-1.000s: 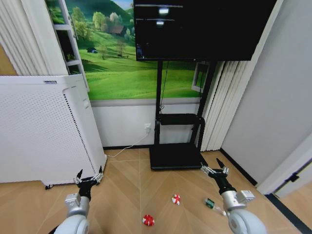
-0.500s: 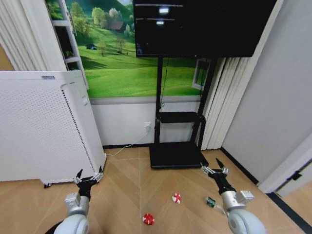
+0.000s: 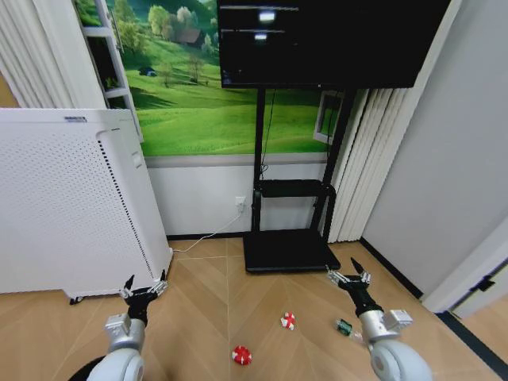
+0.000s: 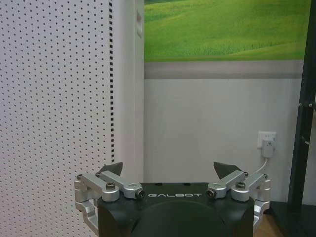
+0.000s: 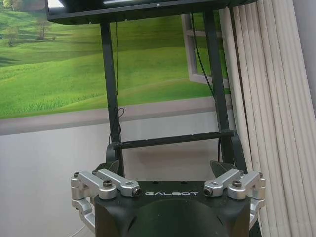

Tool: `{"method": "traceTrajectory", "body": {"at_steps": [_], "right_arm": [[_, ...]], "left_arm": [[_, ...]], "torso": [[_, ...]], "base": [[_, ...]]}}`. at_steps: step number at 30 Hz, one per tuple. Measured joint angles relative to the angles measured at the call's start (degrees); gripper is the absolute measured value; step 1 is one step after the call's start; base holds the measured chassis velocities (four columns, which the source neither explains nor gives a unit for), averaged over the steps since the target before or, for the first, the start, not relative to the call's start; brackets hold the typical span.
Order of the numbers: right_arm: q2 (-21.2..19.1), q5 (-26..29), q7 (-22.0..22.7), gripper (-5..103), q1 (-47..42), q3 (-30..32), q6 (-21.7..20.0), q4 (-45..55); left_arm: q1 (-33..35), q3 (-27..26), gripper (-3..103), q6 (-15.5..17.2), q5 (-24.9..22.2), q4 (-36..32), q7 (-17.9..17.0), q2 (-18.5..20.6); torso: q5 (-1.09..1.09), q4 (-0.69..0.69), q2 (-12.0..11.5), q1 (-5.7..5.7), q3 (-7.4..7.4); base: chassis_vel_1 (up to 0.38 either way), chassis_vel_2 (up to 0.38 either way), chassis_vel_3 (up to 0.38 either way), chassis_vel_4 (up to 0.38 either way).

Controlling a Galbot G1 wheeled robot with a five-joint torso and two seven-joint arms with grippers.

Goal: Pick up the trash bin and place the garbage on the floor into it.

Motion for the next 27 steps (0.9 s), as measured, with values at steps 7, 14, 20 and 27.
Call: {"method": "traceTrajectory", "body": {"at_steps": [7,14,20,27], "right_arm": [[-0.09,0.04,-0.04,100,0.00,0.03,0.06,0.01],[-0.23,0.15,-0.04,100,0.01,0.10,0.06,0.16],[-0.23,0.18,-0.04,100,0.05,0.07,0.06,0.21],[-0.21,0.19,-0.07,100,0.17,-0.03,0.06,0.07]], "left_arm": [[-0.08,0.00,100,0.13,-0.09,-0.10,-0.05,0.16],[-0.18,-0.05,100,0.19,-0.31,-0.19,-0.09,0.29],[-0.21,-0.10,100,0.20,-0.37,-0.20,-0.09,0.31],[-0.23,-0.12,100,0.21,-0.37,-0.19,-0.09,0.30]], "torso": [[0.00,0.00,-0.94,-0.26,-0.69],[0.00,-0.01,-2.19,-0.67,-1.53],[0.00,0.00,-3.55,-0.98,-2.56],[0.00,-0.01,-4.97,-1.29,-3.68]], "base": [[0.000,0.000,0.000,0.000],[0.000,0.000,0.000,0.000],[0.000,0.000,0.000,0.000],[0.000,0.000,0.000,0.000]]}}
